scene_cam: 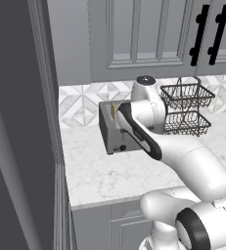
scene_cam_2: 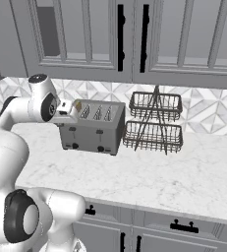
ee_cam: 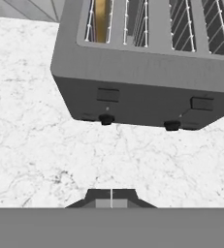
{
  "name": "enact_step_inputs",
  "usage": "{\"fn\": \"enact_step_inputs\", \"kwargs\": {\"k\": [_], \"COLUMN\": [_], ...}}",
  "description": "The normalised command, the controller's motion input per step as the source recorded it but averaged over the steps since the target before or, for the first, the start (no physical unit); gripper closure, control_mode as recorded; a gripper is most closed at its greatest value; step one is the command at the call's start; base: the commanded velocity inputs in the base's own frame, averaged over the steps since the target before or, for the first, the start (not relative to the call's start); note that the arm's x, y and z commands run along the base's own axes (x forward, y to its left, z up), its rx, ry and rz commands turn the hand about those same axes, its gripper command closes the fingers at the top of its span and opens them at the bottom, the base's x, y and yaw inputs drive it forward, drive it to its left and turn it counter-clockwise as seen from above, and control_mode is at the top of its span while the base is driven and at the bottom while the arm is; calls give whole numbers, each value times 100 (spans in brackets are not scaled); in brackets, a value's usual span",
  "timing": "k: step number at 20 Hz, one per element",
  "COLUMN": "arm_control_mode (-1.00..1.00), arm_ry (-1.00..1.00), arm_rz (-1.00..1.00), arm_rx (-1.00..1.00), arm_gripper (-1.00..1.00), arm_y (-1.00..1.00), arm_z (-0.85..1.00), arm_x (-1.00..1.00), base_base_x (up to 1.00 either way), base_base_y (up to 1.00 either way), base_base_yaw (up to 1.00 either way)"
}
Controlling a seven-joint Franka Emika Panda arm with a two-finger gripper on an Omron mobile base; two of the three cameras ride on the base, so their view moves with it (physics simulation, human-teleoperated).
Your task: Start the toaster. Once the lever pops up, take the bread to the plate on the dining counter.
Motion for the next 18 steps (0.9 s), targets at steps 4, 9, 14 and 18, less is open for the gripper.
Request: {"fn": "enact_step_inputs", "kwargs": {"k": [4,9,14,18], "arm_control_mode": [-100,-100,-100,-100], "arm_ry": [-1,0,0,-1], "arm_rz": [-1,-2,-2,-2], "arm_rx": [0,0,0,0], "arm_gripper": [100,100,100,100], "arm_y": [1,5,1,0], "arm_z": [-24,-23,-18,-10], "arm_x": [15,19,21,23], "base_base_x": [0,0,0,0], "base_base_y": [0,0,0,0], "base_base_yaw": [0,0,0,0]}}
